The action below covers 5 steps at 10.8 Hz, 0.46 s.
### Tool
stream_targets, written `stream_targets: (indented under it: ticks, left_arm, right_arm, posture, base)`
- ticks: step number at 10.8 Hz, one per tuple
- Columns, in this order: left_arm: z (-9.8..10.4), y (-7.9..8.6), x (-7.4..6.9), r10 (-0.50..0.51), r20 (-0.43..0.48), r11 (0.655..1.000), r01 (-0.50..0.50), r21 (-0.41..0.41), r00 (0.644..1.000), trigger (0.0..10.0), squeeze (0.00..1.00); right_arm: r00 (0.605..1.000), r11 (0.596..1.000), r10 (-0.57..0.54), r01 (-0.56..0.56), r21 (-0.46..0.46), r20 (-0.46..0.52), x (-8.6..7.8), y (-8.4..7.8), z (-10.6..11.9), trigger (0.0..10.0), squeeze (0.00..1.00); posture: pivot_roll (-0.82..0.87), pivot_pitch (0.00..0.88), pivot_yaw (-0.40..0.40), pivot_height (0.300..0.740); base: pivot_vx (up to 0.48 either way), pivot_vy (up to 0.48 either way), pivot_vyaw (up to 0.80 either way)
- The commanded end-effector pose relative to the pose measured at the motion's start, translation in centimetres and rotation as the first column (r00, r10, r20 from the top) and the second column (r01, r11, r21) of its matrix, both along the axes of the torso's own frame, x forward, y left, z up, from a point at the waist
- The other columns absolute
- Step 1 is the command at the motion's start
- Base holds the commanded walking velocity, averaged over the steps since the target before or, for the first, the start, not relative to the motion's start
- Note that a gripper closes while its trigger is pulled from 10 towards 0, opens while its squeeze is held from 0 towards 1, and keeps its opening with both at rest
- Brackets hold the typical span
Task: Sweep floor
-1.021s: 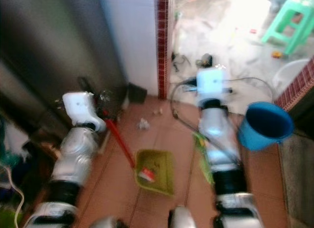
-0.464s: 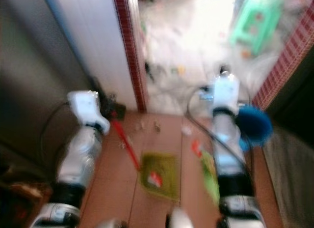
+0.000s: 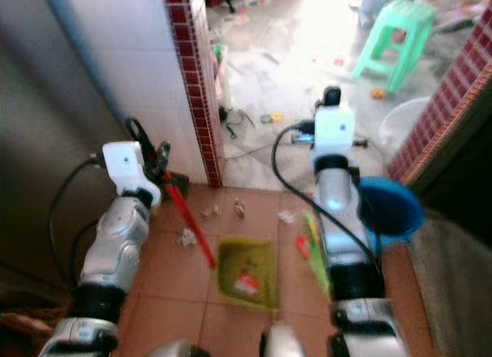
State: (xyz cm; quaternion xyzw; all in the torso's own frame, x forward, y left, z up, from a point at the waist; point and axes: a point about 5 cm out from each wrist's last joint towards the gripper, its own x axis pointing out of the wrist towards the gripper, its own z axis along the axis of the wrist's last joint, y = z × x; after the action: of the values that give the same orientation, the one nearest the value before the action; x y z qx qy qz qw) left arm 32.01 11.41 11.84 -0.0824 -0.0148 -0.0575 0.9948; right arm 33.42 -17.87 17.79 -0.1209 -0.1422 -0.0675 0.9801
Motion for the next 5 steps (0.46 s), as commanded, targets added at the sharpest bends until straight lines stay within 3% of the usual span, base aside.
stream_targets:
  ticks: [1, 4, 5]
  left_arm:
    - [1.61, 0.02, 0.27, 0.0, 0.065, 0.999, 0.003, -0.04, 0.998, 10.0, 0.0]
    - [1.63, 0.11, 0.25, 0.003, 0.064, 0.999, -0.001, -0.038, 0.998, 10.0, 0.0]
    - [1.67, 0.24, 0.45, 0.016, 0.063, 1.0, -0.015, -0.018, 0.998, 10.0, 0.0]
  right_arm:
    - [0.997, 0.999, 0.022, -0.02, -0.032, 0.069, 0.11, 0.76, 1.59, 10.0, 0.0]
    - [0.997, 0.998, 0.037, -0.034, -0.043, 0.073, 0.03, 1.15, 1.55, 10.0, 0.0]
    - [0.997, 0.998, 0.037, -0.034, -0.045, 0.074, 0.2, 1.18, 1.65, 10.0, 0.0]
  posture:
    - [-0.07, 0.039, 0.038, 0.74]
    - [-0.06, 0.041, 0.037, 0.74]
    - [-0.06, 0.068, 0.039, 0.74]
  base:
    - [0.405, 0.0, 0.0]
    - [0.39, 0.0, 0.0]
    - [0.0, 0.0, 0.0]
